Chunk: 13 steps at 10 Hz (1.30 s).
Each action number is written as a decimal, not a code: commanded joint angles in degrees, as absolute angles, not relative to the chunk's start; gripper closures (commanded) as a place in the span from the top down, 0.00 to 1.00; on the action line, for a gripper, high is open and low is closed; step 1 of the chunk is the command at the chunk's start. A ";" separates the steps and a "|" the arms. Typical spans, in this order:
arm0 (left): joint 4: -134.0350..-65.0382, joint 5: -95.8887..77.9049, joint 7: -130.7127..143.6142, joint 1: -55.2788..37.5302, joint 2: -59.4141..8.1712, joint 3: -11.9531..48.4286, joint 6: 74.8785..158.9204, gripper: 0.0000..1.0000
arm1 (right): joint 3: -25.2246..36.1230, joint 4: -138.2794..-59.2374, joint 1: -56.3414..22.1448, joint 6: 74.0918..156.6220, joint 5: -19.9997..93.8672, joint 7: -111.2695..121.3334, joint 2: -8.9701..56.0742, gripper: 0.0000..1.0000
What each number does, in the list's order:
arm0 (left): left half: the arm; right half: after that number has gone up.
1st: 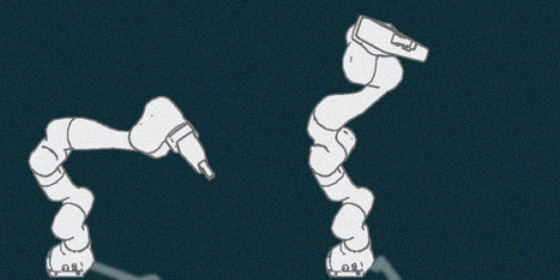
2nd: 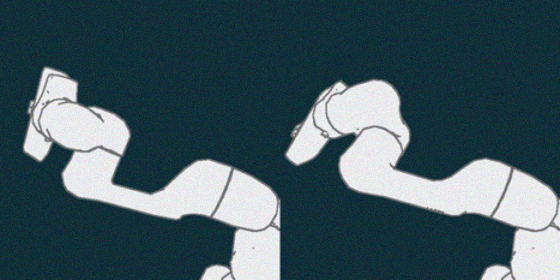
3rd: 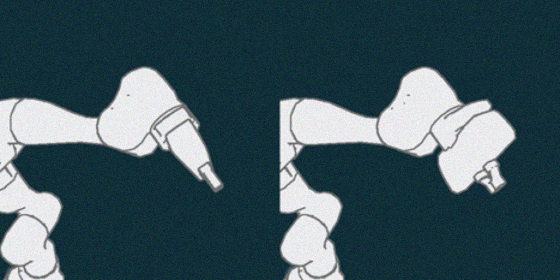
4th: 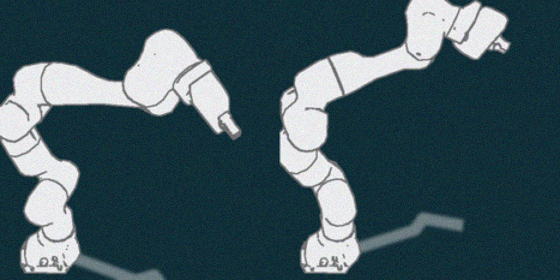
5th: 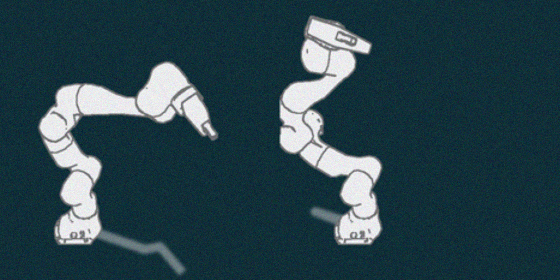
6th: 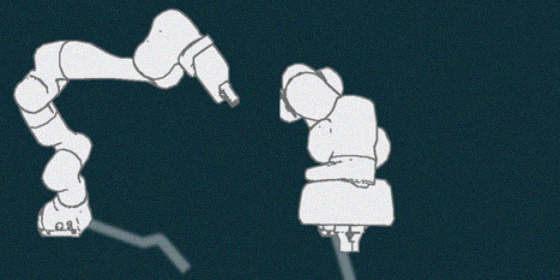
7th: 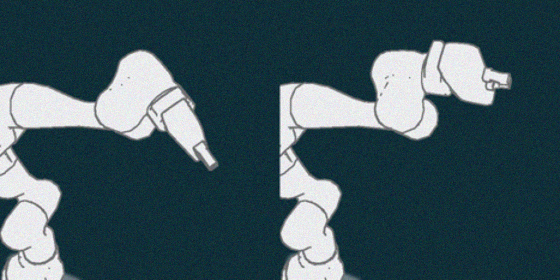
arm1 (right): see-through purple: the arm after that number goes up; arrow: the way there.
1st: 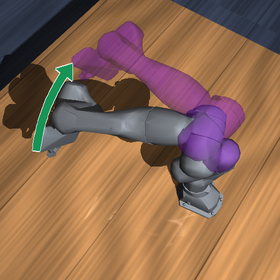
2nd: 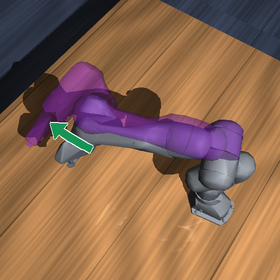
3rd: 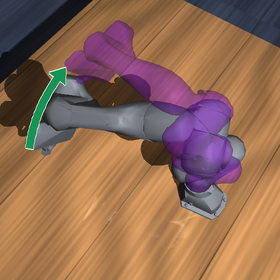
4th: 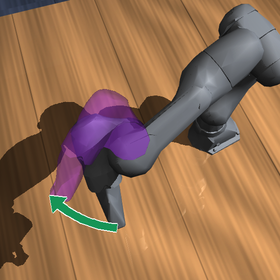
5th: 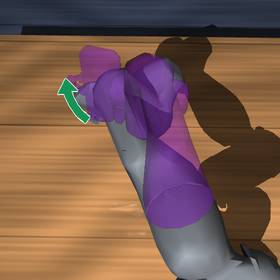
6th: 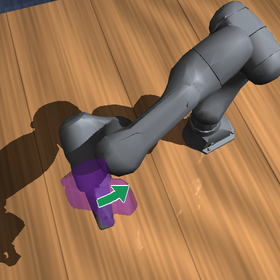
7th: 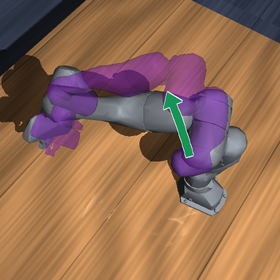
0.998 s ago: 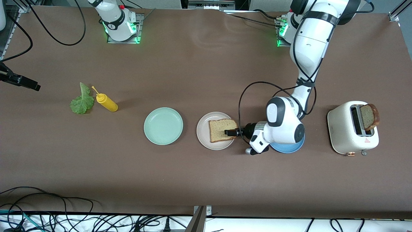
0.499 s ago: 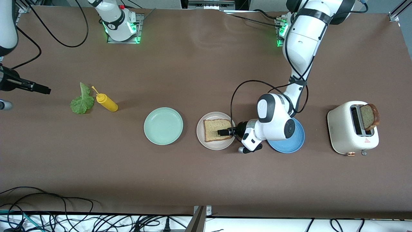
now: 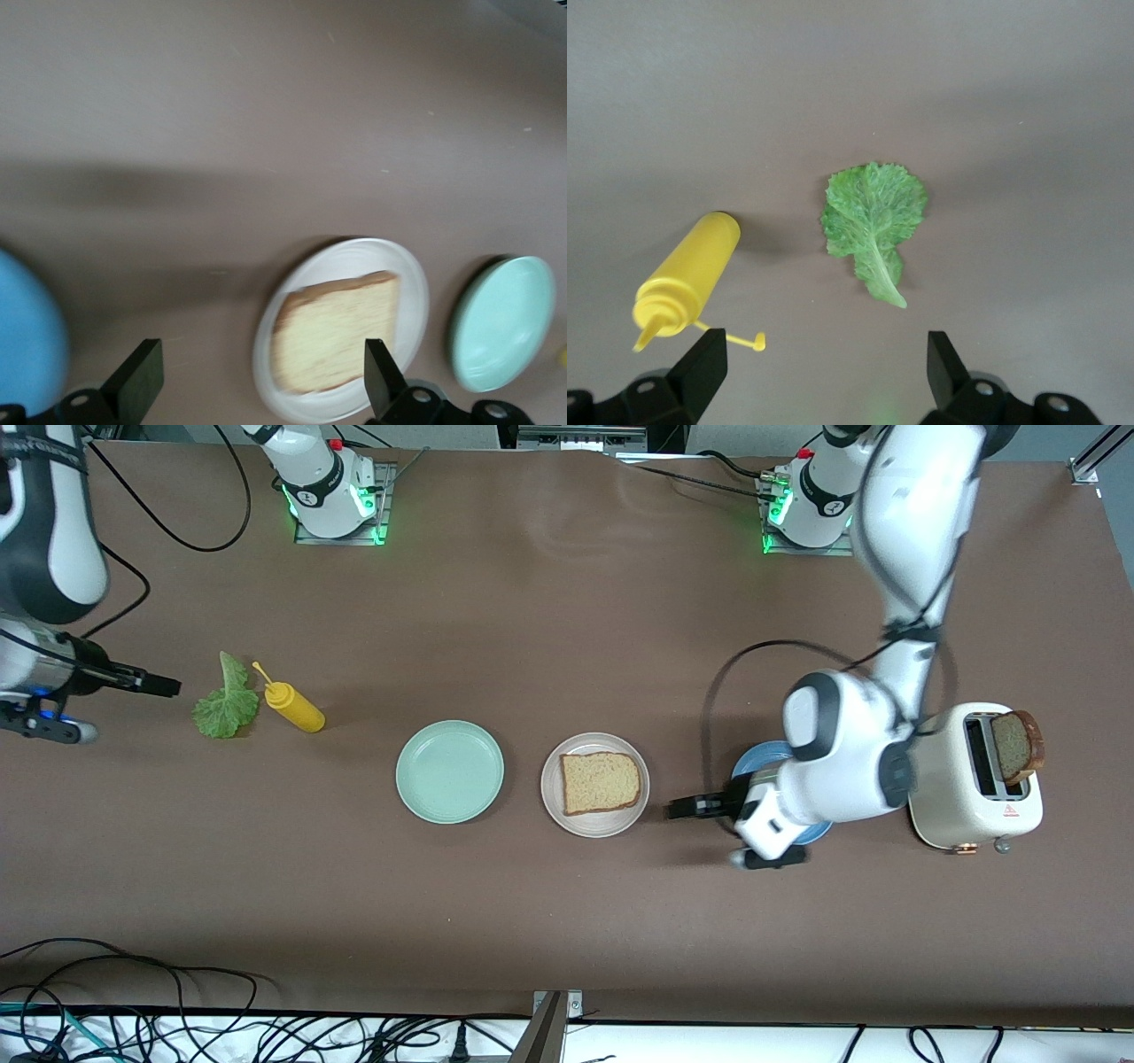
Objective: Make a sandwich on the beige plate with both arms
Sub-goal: 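Raise the left gripper toward the toaster while the right gripper reaches the lettuce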
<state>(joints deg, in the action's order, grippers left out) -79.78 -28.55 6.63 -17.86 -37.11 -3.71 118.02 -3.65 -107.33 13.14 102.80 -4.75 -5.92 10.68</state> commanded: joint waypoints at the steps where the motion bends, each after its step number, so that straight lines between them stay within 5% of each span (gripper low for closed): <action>1: -89.79 -20.93 6.59 -11.12 -20.46 -3.34 116.54 1.00 | -2.46 -112.83 13.54 108.35 -5.10 -5.71 11.24 1.00; 8: -93.69 2.34 7.03 -3.88 2.18 -3.34 89.34 1.00 | 2.19 -114.96 13.62 111.09 -6.50 -4.92 24.68 1.00; 13: -92.46 2.99 10.37 -2.90 2.99 -1.85 83.41 1.00 | 2.90 -114.79 13.62 112.58 -6.59 -4.83 28.56 0.94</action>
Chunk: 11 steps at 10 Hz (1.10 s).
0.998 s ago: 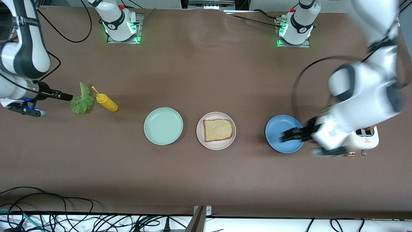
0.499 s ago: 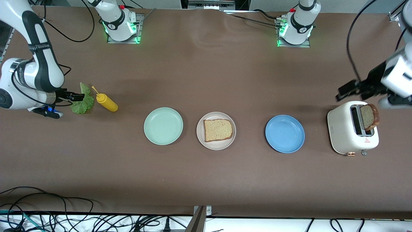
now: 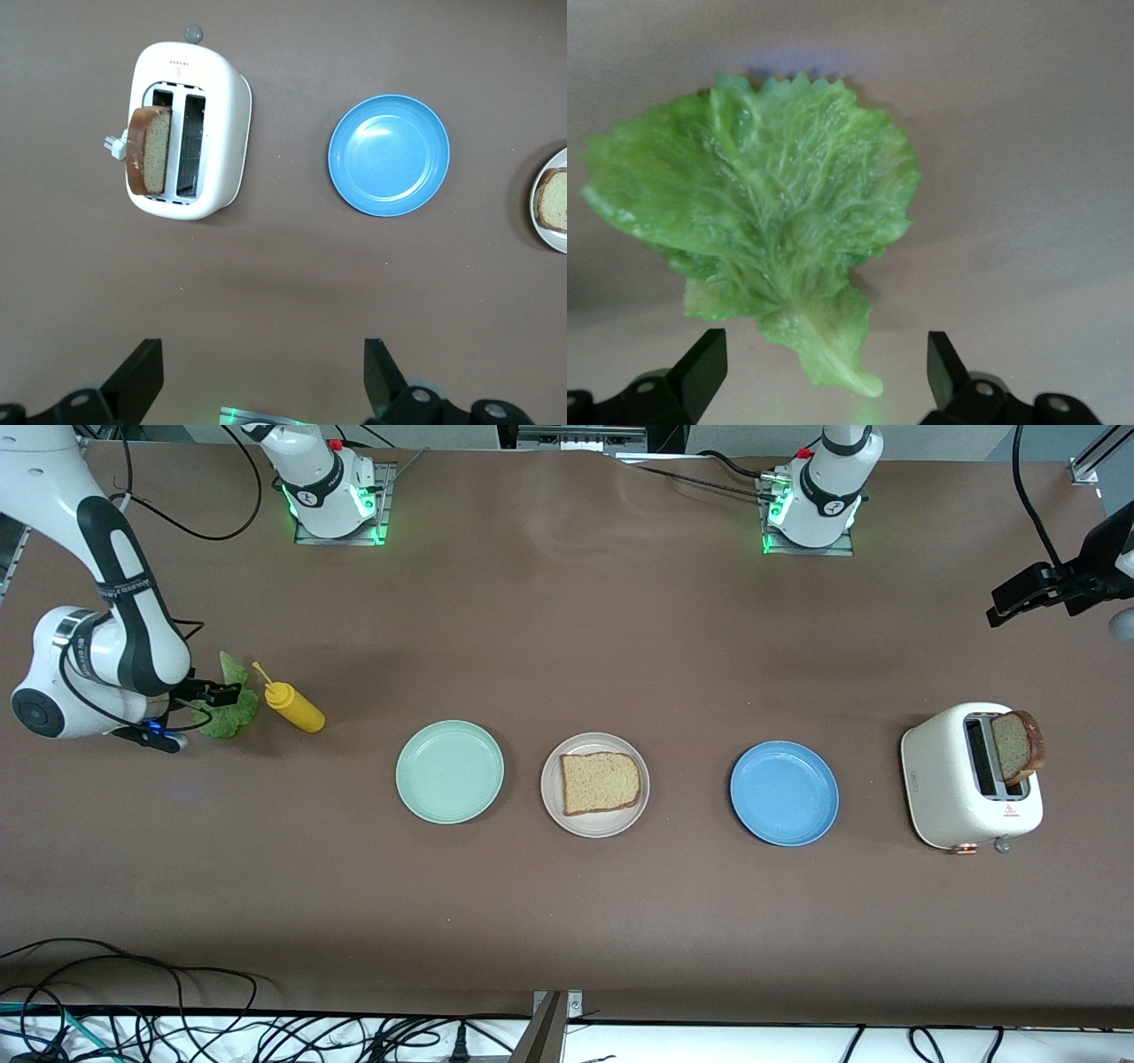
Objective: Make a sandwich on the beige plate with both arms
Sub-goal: 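Raise the left gripper toward the toaster while the right gripper reaches the lettuce, then grasp the lettuce leaf stem with the right gripper and lift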
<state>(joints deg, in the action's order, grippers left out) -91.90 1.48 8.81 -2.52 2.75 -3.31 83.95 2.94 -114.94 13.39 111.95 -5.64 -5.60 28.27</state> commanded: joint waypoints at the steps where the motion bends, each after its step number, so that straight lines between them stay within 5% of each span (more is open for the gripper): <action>1: -92.37 4.12 10.72 -2.81 2.64 1.11 83.41 1.00 | 2.90 -114.79 13.62 112.59 -6.59 -4.75 29.00 0.79; 3: -90.62 6.33 11.95 -2.03 2.81 0.88 83.50 1.00 | 2.90 -114.70 13.89 112.33 -6.59 -4.75 29.79 0.27; 5: -90.62 5.02 11.60 -1.32 2.81 0.62 83.32 1.00 | 2.90 -114.43 13.89 111.97 -6.50 -4.40 29.79 0.00; 11: -90.62 1.14 11.69 1.05 2.64 0.26 83.32 1.00 | 2.46 -110.66 13.36 106.19 -6.50 -4.57 28.74 0.00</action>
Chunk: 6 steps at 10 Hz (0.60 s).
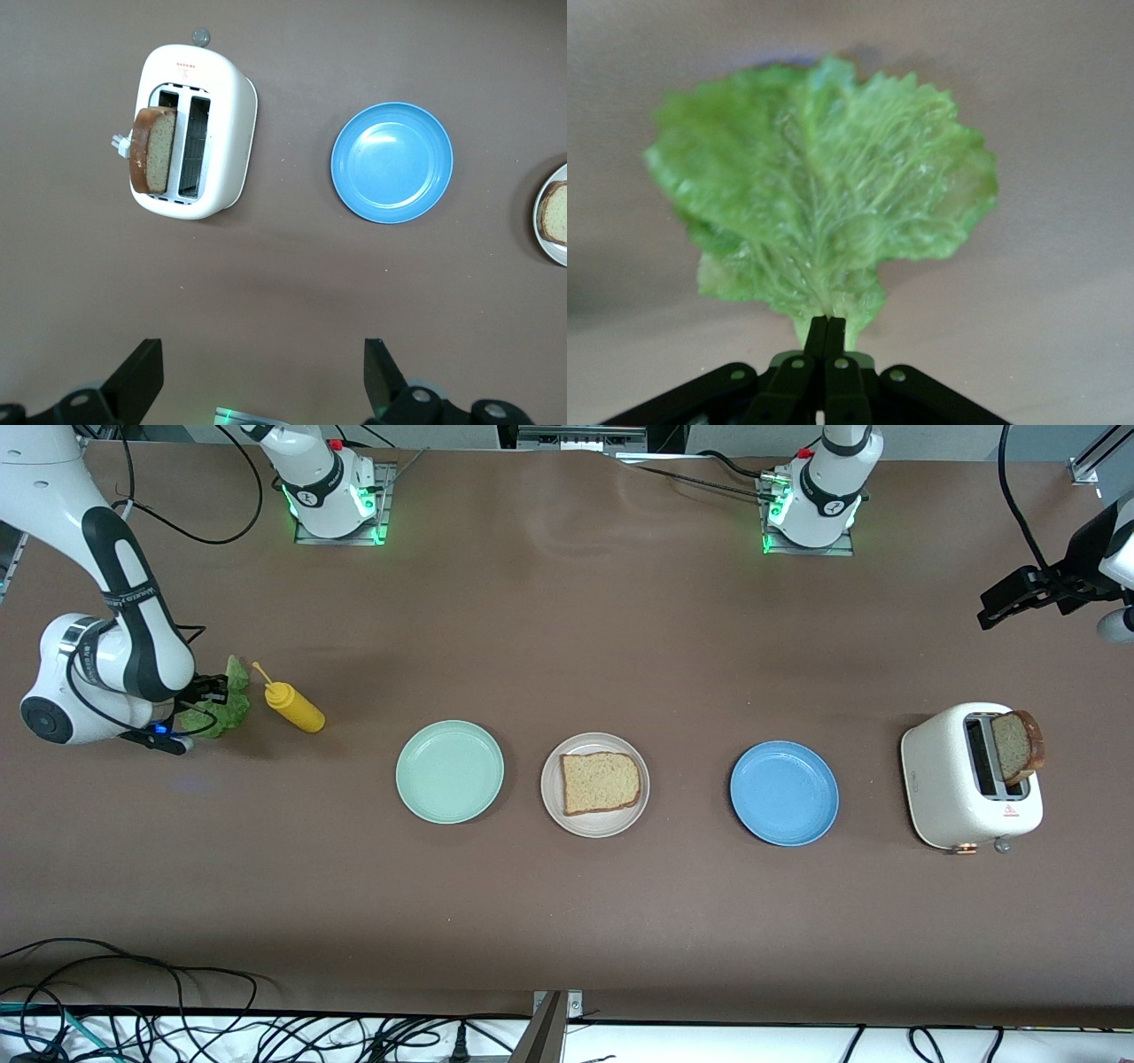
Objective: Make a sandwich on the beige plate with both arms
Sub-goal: 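Grasp the lettuce leaf stem with the right gripper and lift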
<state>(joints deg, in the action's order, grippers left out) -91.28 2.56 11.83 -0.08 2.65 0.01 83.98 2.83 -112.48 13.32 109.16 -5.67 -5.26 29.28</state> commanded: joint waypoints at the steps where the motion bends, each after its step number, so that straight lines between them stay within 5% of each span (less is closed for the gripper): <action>1: -90.70 1.14 11.69 1.05 2.64 0.26 83.32 1.00 | 2.29 -110.31 13.19 105.21 -6.50 -4.74 27.96 0.00; 6: -90.62 1.14 11.69 1.23 2.55 0.26 83.32 1.00 | 2.29 -97.77 11.52 90.48 -6.24 -4.40 27.69 0.00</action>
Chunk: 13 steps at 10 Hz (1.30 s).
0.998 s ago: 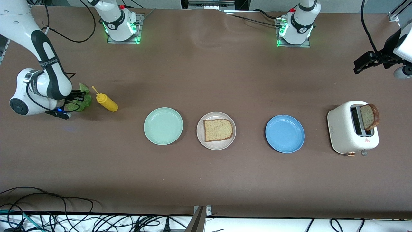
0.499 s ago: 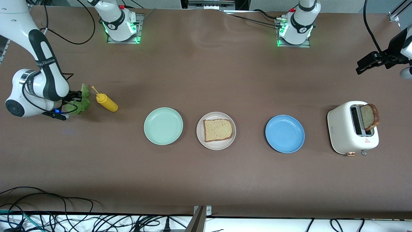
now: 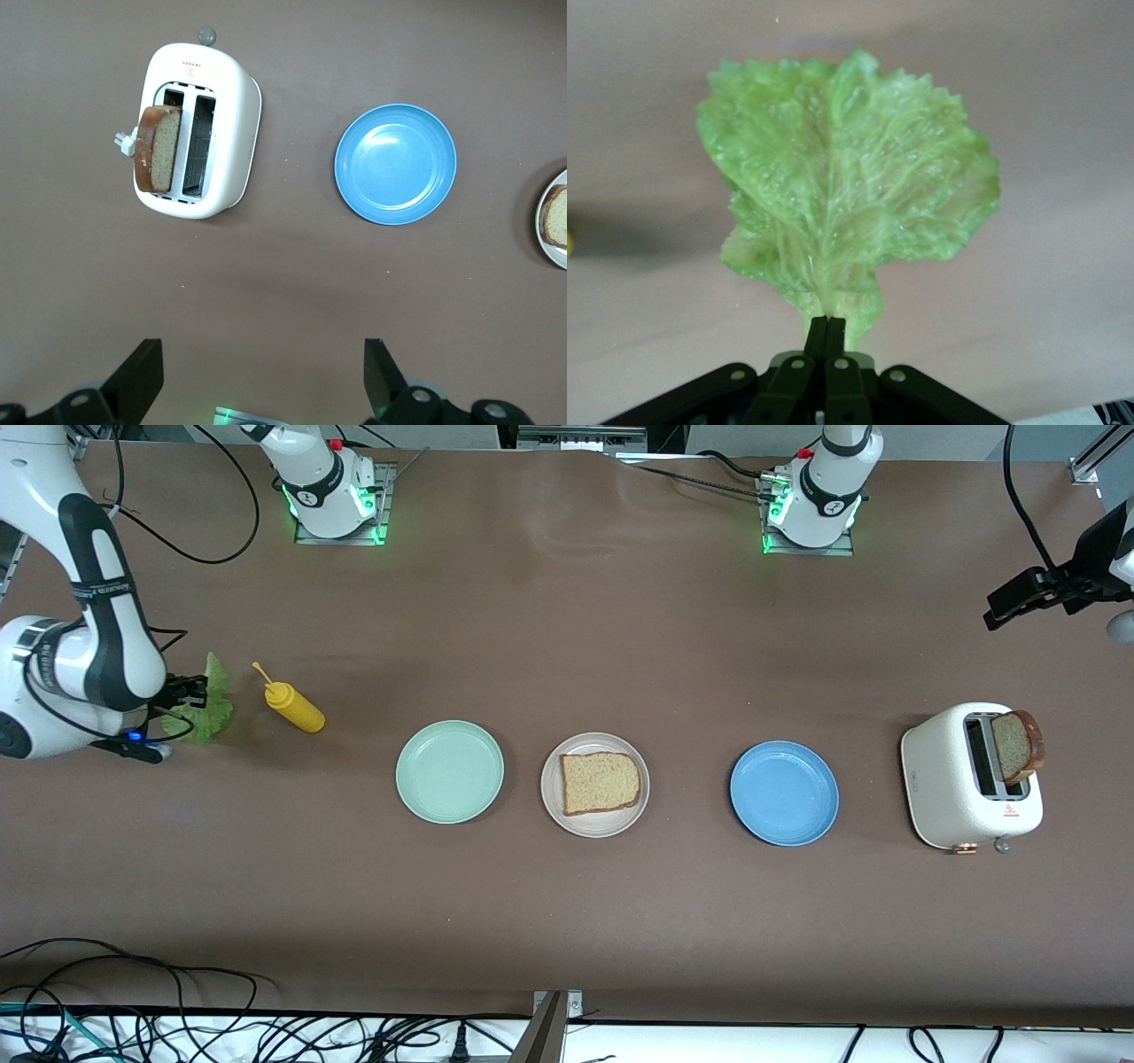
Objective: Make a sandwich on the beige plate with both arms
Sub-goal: 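Grasp the lettuce leaf stem with the right gripper and lift, then carry the lettuce leaf with the right gripper over the bread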
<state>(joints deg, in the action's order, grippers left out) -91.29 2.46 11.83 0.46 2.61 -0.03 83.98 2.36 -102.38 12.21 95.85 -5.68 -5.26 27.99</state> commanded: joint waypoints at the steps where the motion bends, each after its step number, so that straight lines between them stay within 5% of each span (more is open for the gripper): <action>1: -90.62 1.14 11.69 1.23 2.55 0.26 83.32 1.00 | 2.20 -93.65 10.47 85.83 -5.98 -4.48 27.69 0.00; 6: -90.62 1.14 11.69 1.32 2.55 0.26 83.32 1.00 | -1.56 -75.96 5.63 73.05 -3.62 -4.92 26.72 0.00; 10: -90.62 1.14 11.69 1.32 2.55 0.26 83.32 1.00 | -12.27 -68.04 4.83 74.35 -3.25 -8.42 26.81 0.00; 13: -90.62 1.14 11.69 1.32 2.55 0.26 83.32 1.00 | -23.52 -67.59 4.22 82.85 -3.34 -21.31 27.24 0.00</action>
<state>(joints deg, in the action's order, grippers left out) -91.29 2.42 11.83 0.77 2.58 0.03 83.98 -19.00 -69.11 4.29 80.27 -3.80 -15.51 26.14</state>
